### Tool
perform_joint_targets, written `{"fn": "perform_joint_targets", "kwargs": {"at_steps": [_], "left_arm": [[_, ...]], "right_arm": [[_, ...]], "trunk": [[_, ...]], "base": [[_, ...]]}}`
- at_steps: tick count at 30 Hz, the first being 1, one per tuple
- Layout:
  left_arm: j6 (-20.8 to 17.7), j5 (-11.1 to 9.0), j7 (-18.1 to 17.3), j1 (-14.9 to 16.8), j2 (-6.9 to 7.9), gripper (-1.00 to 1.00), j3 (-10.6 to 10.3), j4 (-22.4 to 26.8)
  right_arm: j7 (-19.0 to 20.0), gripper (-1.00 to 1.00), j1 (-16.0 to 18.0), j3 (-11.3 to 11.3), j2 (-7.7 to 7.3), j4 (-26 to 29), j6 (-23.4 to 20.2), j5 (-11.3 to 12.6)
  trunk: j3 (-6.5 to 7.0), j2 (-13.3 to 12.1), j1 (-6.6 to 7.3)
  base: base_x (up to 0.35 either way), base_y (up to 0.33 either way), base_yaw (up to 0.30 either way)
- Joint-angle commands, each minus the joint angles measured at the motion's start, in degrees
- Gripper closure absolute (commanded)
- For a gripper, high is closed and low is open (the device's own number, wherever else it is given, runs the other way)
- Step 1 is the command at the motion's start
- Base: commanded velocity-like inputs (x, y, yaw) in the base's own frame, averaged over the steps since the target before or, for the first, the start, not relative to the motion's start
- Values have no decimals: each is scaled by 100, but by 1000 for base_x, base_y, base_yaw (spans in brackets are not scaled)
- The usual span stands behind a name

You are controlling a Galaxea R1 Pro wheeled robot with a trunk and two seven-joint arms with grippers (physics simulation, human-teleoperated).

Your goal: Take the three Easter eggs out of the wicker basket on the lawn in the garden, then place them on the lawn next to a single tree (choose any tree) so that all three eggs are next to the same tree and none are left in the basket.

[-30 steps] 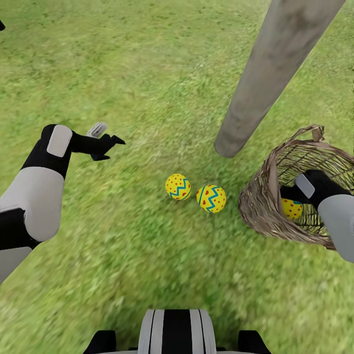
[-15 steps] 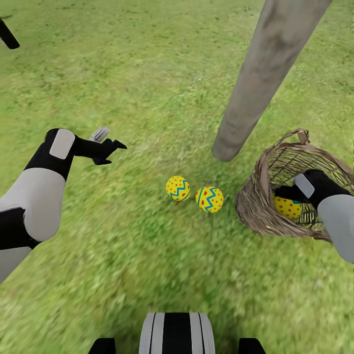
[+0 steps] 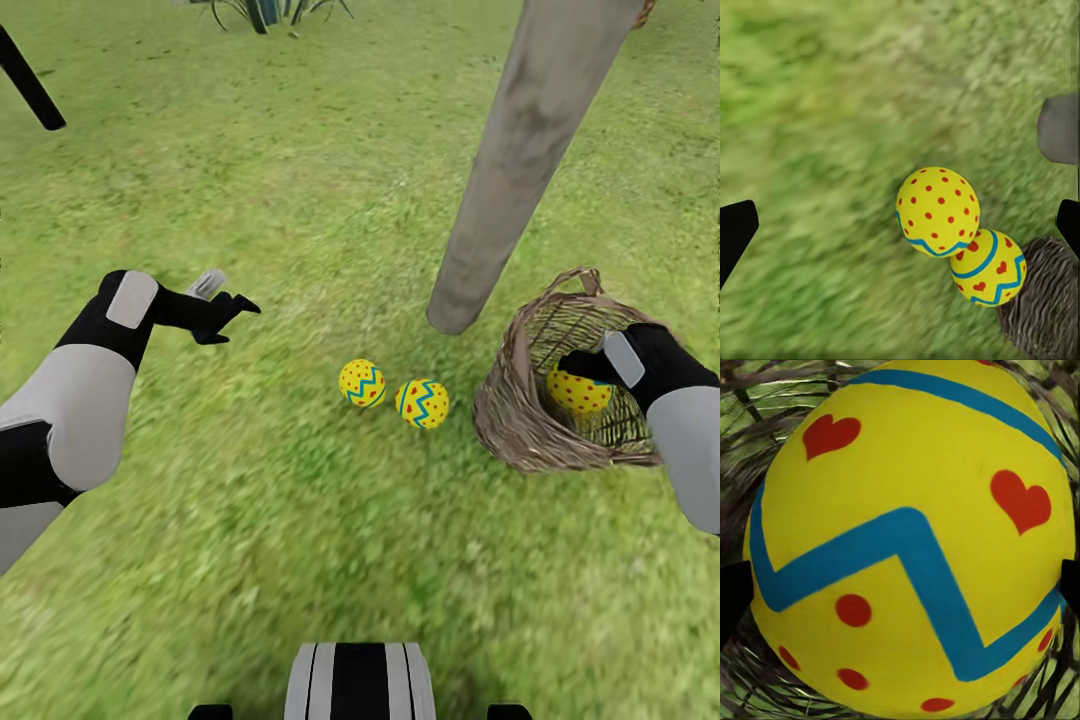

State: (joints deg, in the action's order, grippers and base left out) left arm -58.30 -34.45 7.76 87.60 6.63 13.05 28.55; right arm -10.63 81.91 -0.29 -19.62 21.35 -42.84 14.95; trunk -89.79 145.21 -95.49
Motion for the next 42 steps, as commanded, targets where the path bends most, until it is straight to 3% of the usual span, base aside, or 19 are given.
{"fn": "perform_joint_targets", "kwargs": {"at_steps": [1, 4, 6, 9, 19, 26, 32, 37, 39, 41, 42], "left_arm": [[-24, -54, 59, 2, -3, -100, 16, -6], [-22, -53, 59, 2, -1, -100, 14, -75], [-23, -52, 59, 2, 3, -100, 14, -89], [-22, -46, 59, 2, 11, -100, 15, -95], [-18, -46, 55, 2, 37, -100, 14, -287], [-15, -39, 59, 2, 42, -100, 19, -289], [-20, -32, 54, 2, 141, -100, 16, -289], [-23, 4, 51, 2, 138, -100, 3, -266], [-23, -5, 51, 2, 134, -100, -5, -259], [-29, -29, 38, 2, 122, -100, -4, -280], [-32, -41, -131, 2, 107, -100, -4, -287]], "right_arm": [[-44, 100, 0, 2, 20, 45, -19, 167], [-51, 100, 0, -6, 224, 218, -30, 309], [-53, 100, 0, -12, 260, 325, -79, 325], [-53, 100, 0, -15, 279, 432, -301, 339], [-61, 100, 0, -15, 275, 759, -426, 329], [-55, 100, -236, -19, 286, 2695, -1430, 388], [-272, 100, -973, -18, 286, 5027, -1688, 568], [-541, 100, -1319, 7, 714, 5930, -1691, 612], [-550, 100, -1354, 19, 974, 6131, -1692, 618], [-557, 100, -1384, 71, 1353, 6285, -1693, 617], [-574, 100, -1450, 356, 1857, 6365, -1680, 601]], "trunk": [[19, -1, 3], [85, -5, 11], [130, -7, 16], [196, -11, 23], [418, -25, 49], [573, -34, 67], [617, -37, 72], [617, -37, 72], [617, -37, 72], [617, -37, 72], [617, -37, 72]], "base": [[-8, 0, 0], [-47, 0, 0], [-175, 0, 0], [-130, 0, 0], [-310, 0, 0], [-20, 0, 0], [0, 0, 0], [0, 0, 0], [0, 0, 0], [0, 0, 0], [0, 0, 0]]}}
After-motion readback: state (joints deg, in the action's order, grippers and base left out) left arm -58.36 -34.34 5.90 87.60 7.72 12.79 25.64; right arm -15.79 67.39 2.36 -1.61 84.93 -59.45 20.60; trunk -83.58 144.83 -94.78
